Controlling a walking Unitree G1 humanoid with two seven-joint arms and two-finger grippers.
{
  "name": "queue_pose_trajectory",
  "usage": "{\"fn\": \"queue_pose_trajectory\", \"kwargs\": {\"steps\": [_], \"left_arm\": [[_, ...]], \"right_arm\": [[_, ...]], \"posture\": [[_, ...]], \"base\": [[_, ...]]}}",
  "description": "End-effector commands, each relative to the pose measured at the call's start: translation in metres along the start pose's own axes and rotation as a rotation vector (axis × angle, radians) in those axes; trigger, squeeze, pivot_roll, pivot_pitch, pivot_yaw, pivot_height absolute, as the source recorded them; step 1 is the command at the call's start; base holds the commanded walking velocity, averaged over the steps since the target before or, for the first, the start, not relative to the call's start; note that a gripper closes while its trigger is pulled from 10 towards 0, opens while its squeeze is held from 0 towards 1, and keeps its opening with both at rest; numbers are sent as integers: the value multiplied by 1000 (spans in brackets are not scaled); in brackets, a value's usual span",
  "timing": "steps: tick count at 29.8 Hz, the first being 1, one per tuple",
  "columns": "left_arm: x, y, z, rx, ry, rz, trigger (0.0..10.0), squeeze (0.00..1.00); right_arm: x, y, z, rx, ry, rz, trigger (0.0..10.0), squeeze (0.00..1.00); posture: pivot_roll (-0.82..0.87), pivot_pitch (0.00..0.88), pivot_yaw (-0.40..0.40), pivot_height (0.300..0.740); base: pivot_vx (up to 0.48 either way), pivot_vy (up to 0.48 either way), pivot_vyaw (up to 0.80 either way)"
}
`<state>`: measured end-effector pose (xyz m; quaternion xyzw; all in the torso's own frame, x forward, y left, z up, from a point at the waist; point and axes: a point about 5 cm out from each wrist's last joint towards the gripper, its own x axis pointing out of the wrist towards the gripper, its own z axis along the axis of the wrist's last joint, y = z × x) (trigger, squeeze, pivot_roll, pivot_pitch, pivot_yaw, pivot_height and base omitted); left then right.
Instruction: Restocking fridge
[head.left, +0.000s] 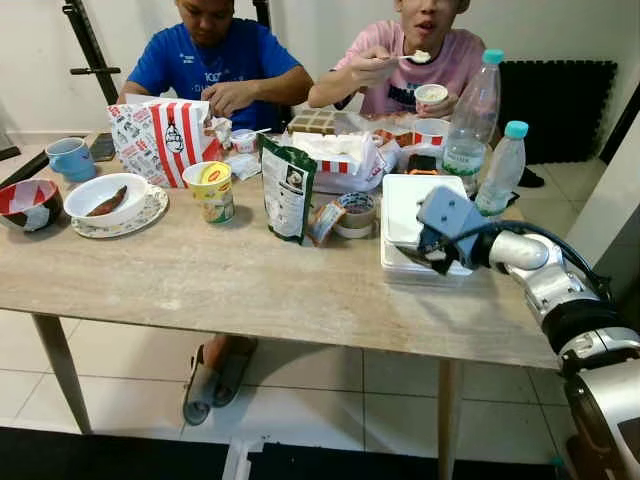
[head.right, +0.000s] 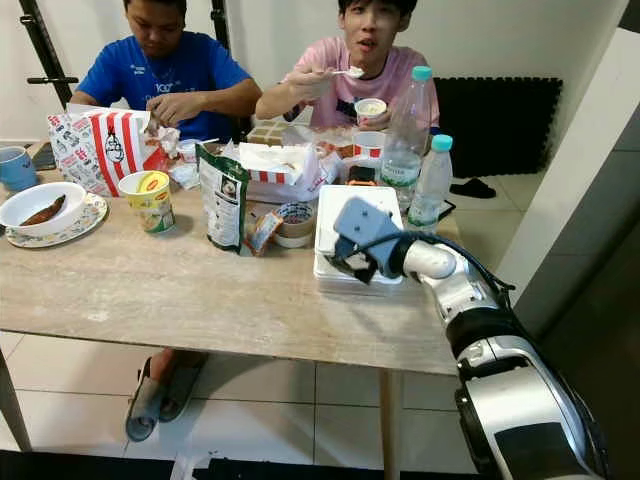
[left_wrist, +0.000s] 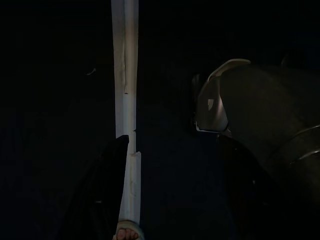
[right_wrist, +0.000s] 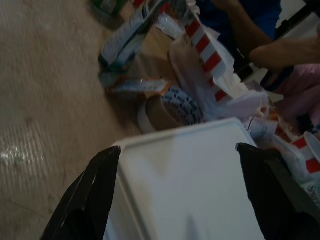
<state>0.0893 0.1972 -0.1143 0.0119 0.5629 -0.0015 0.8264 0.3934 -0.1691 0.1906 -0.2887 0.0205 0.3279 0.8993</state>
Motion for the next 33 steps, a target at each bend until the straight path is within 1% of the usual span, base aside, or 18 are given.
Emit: {"fn": "queue_pose_trajectory", "kwargs": {"steps": [1, 2, 3, 5, 6, 7, 10, 11, 13, 14, 15, 16, 17, 19, 22, 24, 30, 33], "left_arm": [[-1, -6, -8, 5, 29, -23, 10000, 0], [-1, -7, -9, 4, 31, -24, 10000, 0], [-1, -7, -9, 4, 31, -24, 10000, 0], [-1, -8, -11, 0, 34, -24, 10000, 0], [-1, -8, -12, -2, 35, -24, 10000, 0], [-1, -8, -12, -2, 35, -24, 10000, 0], [-2, -7, -14, -2, 40, -23, 10000, 0], [-2, -7, -14, -2, 40, -23, 10000, 0], [-2, -6, -16, 2, 45, -23, 10000, 0], [-2, -6, -16, 2, 45, -23, 10000, 0], [-3, -5, -17, 3, 46, -22, 10000, 0], [-3, -5, -17, 3, 46, -22, 10000, 0], [-3, -4, -18, 5, 48, -20, 10000, 0], [-3, -3, -19, 7, 50, -18, 10000, 0], [-4, -2, -20, 8, 51, -16, 10000, 0], [-4, -1, -20, 7, 50, -15, 10000, 0], [-4, -1, -21, 3, 45, -15, 10000, 0], [-6, 1, -27, 0, 46, -15, 10000, 0]], "right_arm": [[1, -6, 8, 32, -51, -33, 10000, 0], [2, -15, 26, 148, -177, -93, 10000, 0], [2, -15, 26, 148, -177, -93, 10000, 0], [3, -27, 53, 363, -404, -122, 10000, 0], [3, -30, 59, 419, -465, -118, 10000, 0], [3, -30, 59, 419, -465, -118, 10000, 0], [2, -34, 74, 615, -649, -60, 10000, 0], [2, -34, 74, 615, -649, -60, 10000, 0], [-1, -41, 88, 778, -814, -6, 10000, 0], [-1, -41, 88, 778, -814, -6, 10000, 0], [-4, -46, 97, 883, -925, 38, 10000, 0], [-4, -46, 97, 883, -925, 38, 10000, 0], [-5, -51, 106, 967, -1013, 54, 10000, 0], [-4, -53, 113, 1050, -1083, 71, 10000, 0], [-1, -52, 117, 1120, -1121, 78, 10000, 0], [8, -47, 118, 1229, -1111, 50, 10000, 0], [17, -41, 113, 1296, -1040, -5, 10000, 0], [22, -41, 110, 1358, -974, -75, 10000, 0]], "posture": [[25, 20, -27, 740], [29, 24, -28, 740], [29, 24, -28, 740], [38, 27, -32, 740], [38, 27, -32, 740], [38, 27, -32, 740], [39, 33, -26, 740], [39, 33, -26, 740], [44, 36, -22, 740], [44, 36, -22, 740], [48, 39, -24, 740], [48, 39, -24, 740], [50, 43, -24, 740], [55, 48, -22, 740], [64, 54, -22, 740], [78, 63, -24, 740], [94, 86, -24, 740], [107, 140, -20, 740]], "base": [[0, 0, 0], [0, 0, 0], [0, 0, 0], [0, 0, 0], [0, 0, 0], [0, 0, 0], [0, 0, 0], [0, 0, 0], [0, 0, 0], [0, 0, 0], [0, 0, 0], [0, 0, 0], [0, 0, 0], [0, 0, 0], [0, 0, 0], [0, 0, 0], [0, 0, 0], [0, 0, 0]]}}
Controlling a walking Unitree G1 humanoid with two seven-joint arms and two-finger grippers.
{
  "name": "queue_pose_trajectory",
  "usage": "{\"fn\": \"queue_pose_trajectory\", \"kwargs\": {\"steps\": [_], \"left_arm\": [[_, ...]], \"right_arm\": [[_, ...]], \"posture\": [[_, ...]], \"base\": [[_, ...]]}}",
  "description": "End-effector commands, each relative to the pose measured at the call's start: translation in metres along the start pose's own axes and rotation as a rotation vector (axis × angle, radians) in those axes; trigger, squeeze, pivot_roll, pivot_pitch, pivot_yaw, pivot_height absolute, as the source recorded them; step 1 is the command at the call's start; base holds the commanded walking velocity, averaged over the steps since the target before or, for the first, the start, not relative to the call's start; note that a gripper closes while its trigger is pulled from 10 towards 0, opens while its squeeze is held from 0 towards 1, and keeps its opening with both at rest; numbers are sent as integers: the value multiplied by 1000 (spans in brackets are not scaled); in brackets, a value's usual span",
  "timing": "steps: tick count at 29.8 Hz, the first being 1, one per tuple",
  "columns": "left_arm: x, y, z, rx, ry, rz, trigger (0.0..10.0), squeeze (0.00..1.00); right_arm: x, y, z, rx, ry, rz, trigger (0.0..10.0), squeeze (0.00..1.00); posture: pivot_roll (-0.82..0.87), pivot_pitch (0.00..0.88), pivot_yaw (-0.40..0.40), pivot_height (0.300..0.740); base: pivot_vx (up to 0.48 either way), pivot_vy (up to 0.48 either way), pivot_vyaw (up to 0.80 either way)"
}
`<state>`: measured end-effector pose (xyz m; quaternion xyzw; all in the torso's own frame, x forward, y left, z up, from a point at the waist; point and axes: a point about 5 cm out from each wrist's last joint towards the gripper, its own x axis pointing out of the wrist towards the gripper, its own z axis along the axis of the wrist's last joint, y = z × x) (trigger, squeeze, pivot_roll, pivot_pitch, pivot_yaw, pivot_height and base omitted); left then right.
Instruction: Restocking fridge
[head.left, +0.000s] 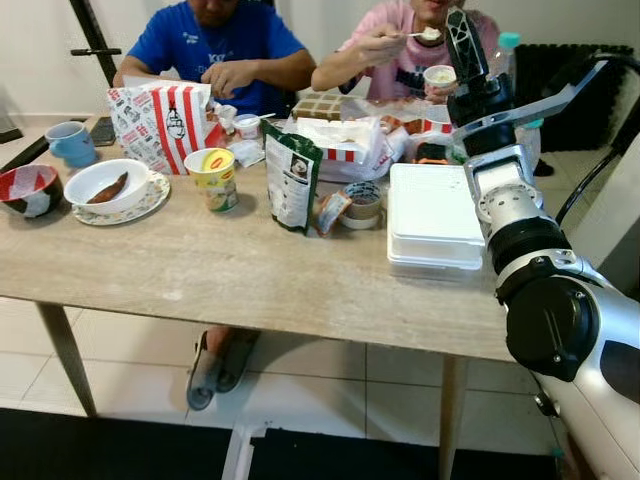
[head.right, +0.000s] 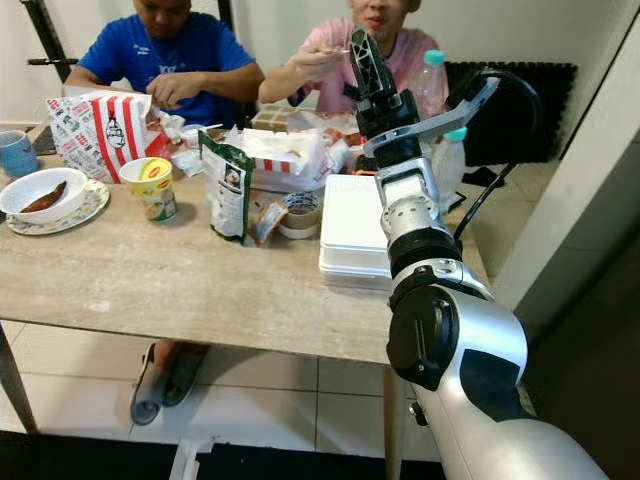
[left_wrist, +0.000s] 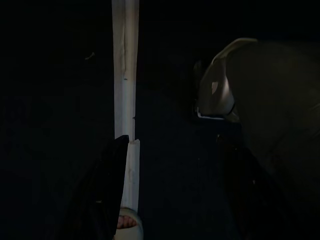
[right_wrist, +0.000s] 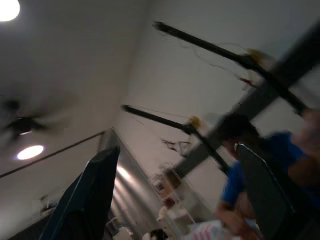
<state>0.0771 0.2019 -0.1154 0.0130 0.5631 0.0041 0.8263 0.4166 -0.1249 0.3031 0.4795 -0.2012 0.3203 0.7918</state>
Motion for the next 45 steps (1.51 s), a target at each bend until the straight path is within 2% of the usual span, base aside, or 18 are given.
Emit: {"fn": "queue_pose_trajectory", "kwargs": {"steps": [1, 3, 5, 7, 10, 12, 25, 27, 31, 32, 33, 34, 37, 39, 40, 43, 44, 45], "left_arm": [[-4, -3, -20, 4, 50, -26, 10000, 0], [-4, -3, -20, 4, 50, -26, 10000, 0], [-9, -2, -36, 6, 72, -30, 10000, 0], [-9, -2, -36, 6, 72, -30, 10000, 0], [-17, -1, -57, -3, 92, -32, 10000, 0], [-18, -1, -60, -7, 83, -32, 10000, 0], [-16, 0, -48, -7, 26, -34, 10000, 0], [-13, -2, -42, -7, 15, -38, 10000, 0], [-12, 0, -37, -16, 5, -29, 10000, 0], [-11, 3, -34, -22, -2, -16, 10000, 0], [-11, 3, -34, -22, -2, -16, 10000, 0], [-11, 8, -30, -29, -7, -1, 10000, 0], [-10, 12, -26, -31, -11, 12, 10000, 0], [-9, 20, -19, -32, -14, 35, 10000, 0], [-8, 24, -14, -28, -17, 44, 10000, 0], [-8, 24, -14, -28, -17, 44, 10000, 0], [-8, 27, -9, -26, -22, 51, 10000, 0], [-8, 27, -9, -26, -22, 51, 10000, 0]], "right_arm": [[-1, -5, -5, 18, 0, -88, 10000, 0], [-1, -5, -5, 18, 0, -88, 10000, 0], [3, -4, -5, 33, -3, -146, 10000, 0], [3, -4, -5, 33, -3, -146, 10000, 0], [8, -3, -4, 42, -9, -218, 10000, 0], [11, -1, -2, 52, -20, -222, 10000, 0], [24, 14, 7, 62, -48, -185, 10000, 0], [26, 19, 13, 5, -18, -97, 10000, 0], [26, 24, 17, -19, 6, 4, 10000, 0], [24, 29, 20, -54, 42, 119, 10000, 0], [24, 29, 20, -54, 42, 119, 10000, 0], [20, 32, 23, -109, 97, 236, 10000, 0], [15, 33, 25, -164, 158, 333, 10000, 0], [-7, 23, 21, -391, 373, 473, 10000, 0], [-19, 11, 16, -540, 497, 452, 10000, 0], [-19, 11, 16, -540, 497, 452, 10000, 0], [-30, -1, 12, -669, 600, 416, 10000, 0], [-30, -1, 12, -669, 600, 416, 10000, 0]], "posture": [[109, 152, -19, 740], [109, 152, -19, 740], [125, 214, -17, 740], [125, 214, -17, 740], [168, 285, -17, 740], [178, 298, -16, 740], [180, 313, -8, 740], [155, 296, -11, 740], [142, 287, -6, 740], [128, 286, -4, 740], [128, 286, -4, 740], [115, 266, -8, 740], [105, 244, -5, 740], [83, 206, -4, 740], [71, 200, -7, 740], [71, 200, -7, 740], [58, 200, -6, 740], [58, 200, -6, 740]], "base": [[0, 0, 0], [0, 0, 0], [0, 0, 0], [0, 0, 0], [0, 0, 0], [0, 0, 0], [0, 0, 0], [0, 0, 0], [0, 0, 0], [0, 0, 0], [0, 0, 0], [0, 0, 0], [0, 0, 0], [0, 0, 0], [0, 0, 0], [0, 0, 0], [0, 0, 0], [0, 0, 0]]}}
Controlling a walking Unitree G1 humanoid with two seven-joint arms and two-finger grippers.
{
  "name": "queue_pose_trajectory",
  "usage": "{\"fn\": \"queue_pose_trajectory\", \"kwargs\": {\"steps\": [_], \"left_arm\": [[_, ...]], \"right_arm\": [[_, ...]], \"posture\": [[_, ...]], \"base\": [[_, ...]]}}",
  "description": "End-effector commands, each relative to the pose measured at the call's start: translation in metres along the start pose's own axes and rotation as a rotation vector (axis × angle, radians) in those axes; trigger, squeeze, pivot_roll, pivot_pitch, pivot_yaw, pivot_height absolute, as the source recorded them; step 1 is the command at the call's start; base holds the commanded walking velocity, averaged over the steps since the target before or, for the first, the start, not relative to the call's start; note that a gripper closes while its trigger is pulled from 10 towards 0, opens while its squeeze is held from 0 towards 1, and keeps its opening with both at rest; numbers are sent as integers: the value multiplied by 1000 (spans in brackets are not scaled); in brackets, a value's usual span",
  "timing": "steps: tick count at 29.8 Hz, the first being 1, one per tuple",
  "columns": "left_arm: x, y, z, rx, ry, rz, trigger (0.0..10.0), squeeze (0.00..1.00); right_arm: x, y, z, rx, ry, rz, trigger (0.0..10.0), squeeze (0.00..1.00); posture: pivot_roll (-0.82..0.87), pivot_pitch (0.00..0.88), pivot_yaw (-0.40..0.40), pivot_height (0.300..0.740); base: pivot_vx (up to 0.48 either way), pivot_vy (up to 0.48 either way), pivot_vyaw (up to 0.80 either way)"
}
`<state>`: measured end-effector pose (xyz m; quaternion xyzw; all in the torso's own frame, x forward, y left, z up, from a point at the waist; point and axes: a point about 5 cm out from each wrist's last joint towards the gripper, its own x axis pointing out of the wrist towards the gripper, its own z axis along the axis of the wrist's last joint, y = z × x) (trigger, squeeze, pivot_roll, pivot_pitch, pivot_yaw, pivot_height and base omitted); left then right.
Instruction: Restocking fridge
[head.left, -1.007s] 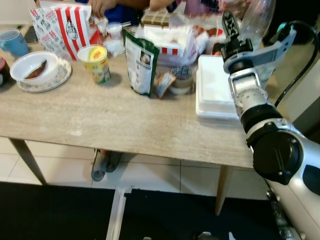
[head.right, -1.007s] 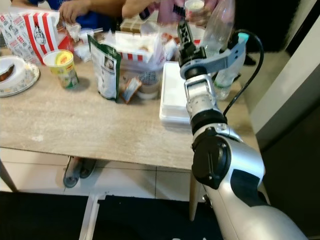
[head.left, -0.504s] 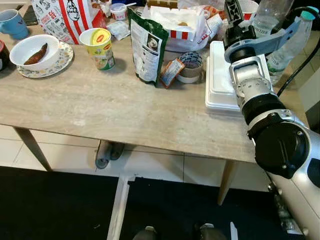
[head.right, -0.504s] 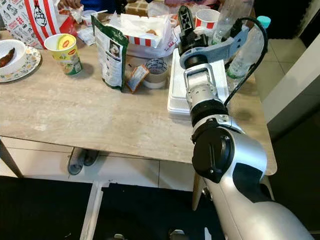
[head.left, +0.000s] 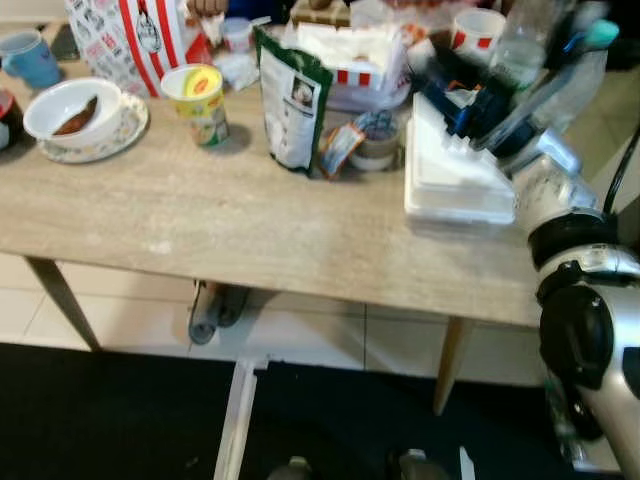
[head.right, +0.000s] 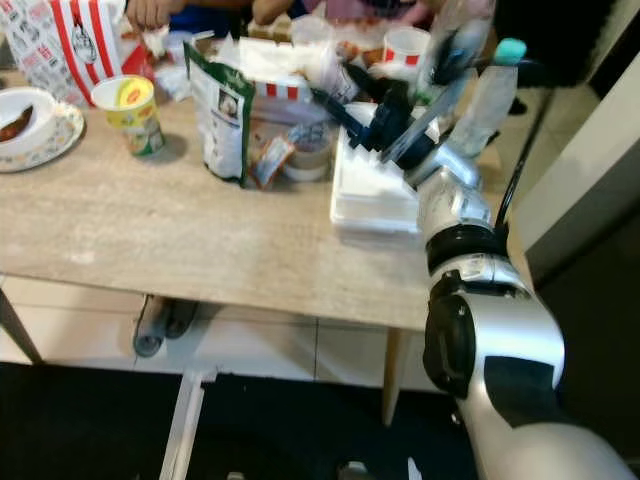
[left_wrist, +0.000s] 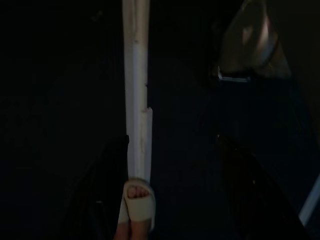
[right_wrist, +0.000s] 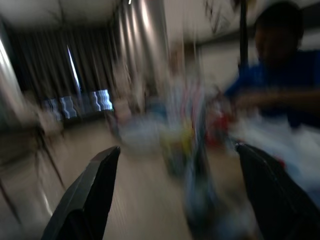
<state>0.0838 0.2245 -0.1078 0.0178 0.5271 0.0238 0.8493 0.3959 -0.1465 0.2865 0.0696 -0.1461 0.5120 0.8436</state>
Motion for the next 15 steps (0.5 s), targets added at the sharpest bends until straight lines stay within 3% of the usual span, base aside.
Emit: {"fn": "queue_pose_trajectory", "kwargs": {"steps": [1, 2, 3, 4, 5, 8, 10, 15], "left_arm": [[-3, 5, -10, -4, 51, 16, 10000, 0], [-3, 5, -10, -4, 51, 16, 10000, 0], [0, 6, -2, -5, 32, 19, 10000, 0], [0, 6, -2, -5, 32, 19, 10000, 0], [2, 4, 6, -5, 15, 15, 10000, 0], [4, 2, 11, -2, 3, 10, 10000, 0], [5, -2, 16, 10, 0, -1, 10000, 0], [6, -3, 16, 15, 3, -5, 10000, 0]], "right_arm": [[-9, -1, -15, -164, 201, -25, 10000, 0], [-9, -1, -15, -164, 201, -25, 10000, 0], [-20, -3, -33, -279, 386, -61, 10000, 0], [-20, -3, -33, -279, 386, -61, 10000, 0], [-31, -6, -42, -363, 507, -96, 10000, 0], [-39, -9, -48, -433, 595, -120, 10000, 0], [-53, -12, -53, -529, 748, -120, 10000, 0], [-59, -12, -54, -555, 796, -99, 10000, 0]], "posture": [[56, 182, -8, 740], [56, 182, -8, 740], [51, 173, -5, 740], [51, 173, -5, 740], [50, 159, -2, 740], [46, 155, -2, 740], [32, 145, -3, 740], [29, 140, -5, 740]], "base": [[0, 0, 0], [0, 0, 0], [0, 0, 0], [0, 0, 0], [0, 0, 0], [0, 0, 0], [0, 0, 0], [0, 0, 0]]}}
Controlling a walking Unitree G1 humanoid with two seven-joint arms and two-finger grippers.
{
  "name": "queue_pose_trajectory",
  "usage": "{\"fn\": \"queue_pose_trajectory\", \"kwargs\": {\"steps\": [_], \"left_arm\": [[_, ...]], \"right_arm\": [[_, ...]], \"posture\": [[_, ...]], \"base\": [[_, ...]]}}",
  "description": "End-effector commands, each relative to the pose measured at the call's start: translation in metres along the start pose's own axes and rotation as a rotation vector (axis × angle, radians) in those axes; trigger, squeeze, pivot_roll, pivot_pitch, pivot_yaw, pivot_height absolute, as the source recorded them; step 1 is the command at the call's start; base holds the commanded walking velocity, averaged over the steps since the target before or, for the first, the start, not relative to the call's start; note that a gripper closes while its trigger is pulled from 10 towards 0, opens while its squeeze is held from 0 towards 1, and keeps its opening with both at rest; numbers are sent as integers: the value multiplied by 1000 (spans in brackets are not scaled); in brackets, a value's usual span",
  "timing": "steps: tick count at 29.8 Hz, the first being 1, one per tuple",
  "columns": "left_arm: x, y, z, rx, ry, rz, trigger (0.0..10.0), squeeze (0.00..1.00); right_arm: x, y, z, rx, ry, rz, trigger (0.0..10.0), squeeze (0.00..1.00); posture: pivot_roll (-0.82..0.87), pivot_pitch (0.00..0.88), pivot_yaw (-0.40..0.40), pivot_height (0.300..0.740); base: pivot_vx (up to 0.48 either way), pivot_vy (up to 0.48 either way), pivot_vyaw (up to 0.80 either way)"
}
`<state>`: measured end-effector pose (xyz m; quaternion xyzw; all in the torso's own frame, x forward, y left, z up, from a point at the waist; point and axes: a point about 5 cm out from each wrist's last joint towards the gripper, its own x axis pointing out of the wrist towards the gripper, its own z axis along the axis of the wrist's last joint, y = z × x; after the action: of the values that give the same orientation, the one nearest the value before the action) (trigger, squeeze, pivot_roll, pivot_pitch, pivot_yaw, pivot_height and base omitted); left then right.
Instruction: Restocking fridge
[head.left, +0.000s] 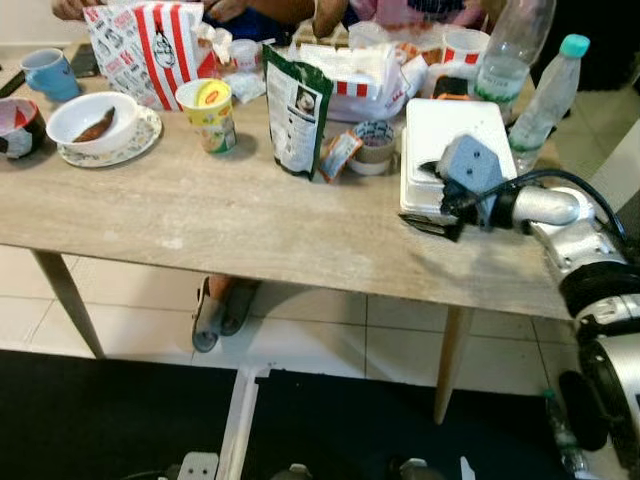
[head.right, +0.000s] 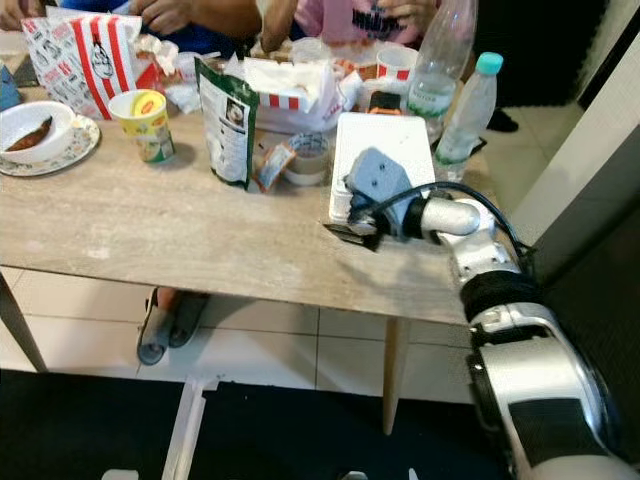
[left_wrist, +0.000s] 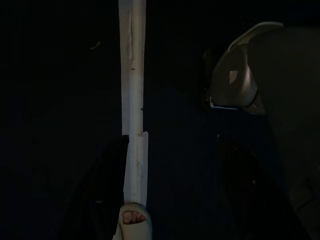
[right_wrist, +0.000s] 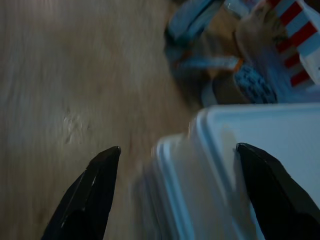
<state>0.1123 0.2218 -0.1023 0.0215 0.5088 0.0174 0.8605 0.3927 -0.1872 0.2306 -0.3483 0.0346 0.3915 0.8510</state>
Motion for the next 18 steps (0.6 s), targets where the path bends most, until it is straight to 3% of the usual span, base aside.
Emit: {"fn": "queue_pose_trajectory", "kwargs": {"steps": [1, 3, 7, 10, 12, 18], "left_arm": [[-2, -2, -13, 5, 51, -2, 10000, 0], [-3, -4, -17, 8, 66, -8, 10000, 0], [-3, -6, -18, 9, 76, -11, 10000, 0], [-3, -7, -18, 8, 79, -13, 10000, 0], [-2, -10, -17, 10, 78, -19, 10000, 0], [-1, -11, -15, 13, 75, -23, 10000, 0]], "right_arm": [[-3, 6, -14, -25, 84, 30, 10000, 0], [-17, -4, -22, -91, 160, -29, 10000, 0], [-23, -8, -25, -131, 184, -71, 10000, 0], [-21, -6, -26, -166, 191, -110, 10000, 0], [-12, -2, -26, -186, 188, -201, 10000, 0], [0, 7, -25, -181, 149, -254, 10000, 0]], "posture": [[21, 136, -3, 740], [12, 129, -4, 740], [8, 127, -7, 740], [7, 126, -8, 740], [8, 122, -7, 740], [8, 117, -9, 740]], "base": [[0, 0, 0], [0, 0, 0], [0, 0, 0], [0, 0, 0], [0, 0, 0], [0, 0, 0]]}}
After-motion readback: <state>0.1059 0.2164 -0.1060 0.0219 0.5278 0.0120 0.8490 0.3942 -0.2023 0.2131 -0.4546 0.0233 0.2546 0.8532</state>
